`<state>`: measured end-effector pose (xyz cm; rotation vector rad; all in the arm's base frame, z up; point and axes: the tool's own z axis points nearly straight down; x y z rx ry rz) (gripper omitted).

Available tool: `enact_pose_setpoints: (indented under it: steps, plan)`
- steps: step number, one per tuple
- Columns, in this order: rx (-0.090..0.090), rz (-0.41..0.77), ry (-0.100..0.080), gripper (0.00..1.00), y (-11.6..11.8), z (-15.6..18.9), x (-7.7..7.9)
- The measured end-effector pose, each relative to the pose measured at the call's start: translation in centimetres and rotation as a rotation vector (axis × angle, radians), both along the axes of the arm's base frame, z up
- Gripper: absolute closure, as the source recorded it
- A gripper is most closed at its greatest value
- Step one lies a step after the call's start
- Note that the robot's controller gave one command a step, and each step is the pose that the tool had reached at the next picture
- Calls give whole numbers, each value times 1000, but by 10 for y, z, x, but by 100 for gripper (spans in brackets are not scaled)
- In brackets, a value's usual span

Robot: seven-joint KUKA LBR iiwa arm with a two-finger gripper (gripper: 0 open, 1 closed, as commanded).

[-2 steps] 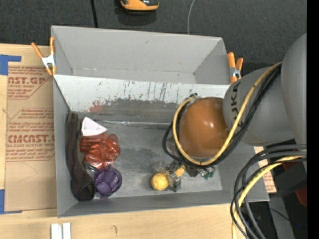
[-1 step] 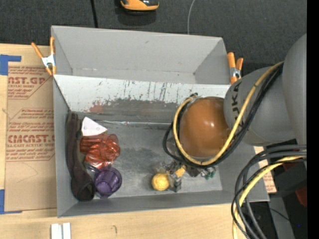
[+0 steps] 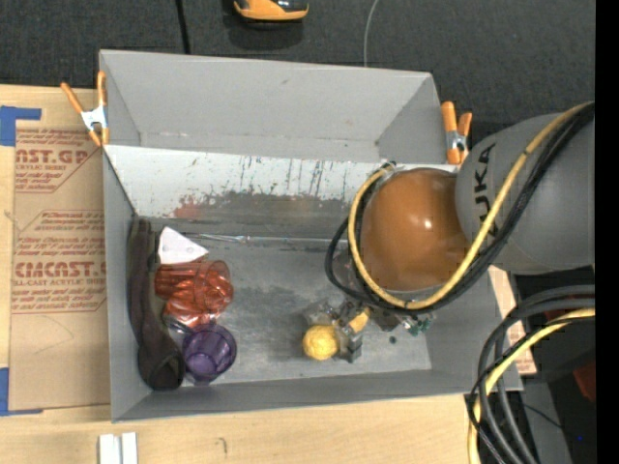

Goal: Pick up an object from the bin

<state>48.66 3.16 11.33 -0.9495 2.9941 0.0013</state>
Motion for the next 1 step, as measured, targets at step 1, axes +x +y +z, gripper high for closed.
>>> enact_pose_setpoints:
  steps: [1]
  plan:
    - [-1,209,-9,100,-13,185,4]
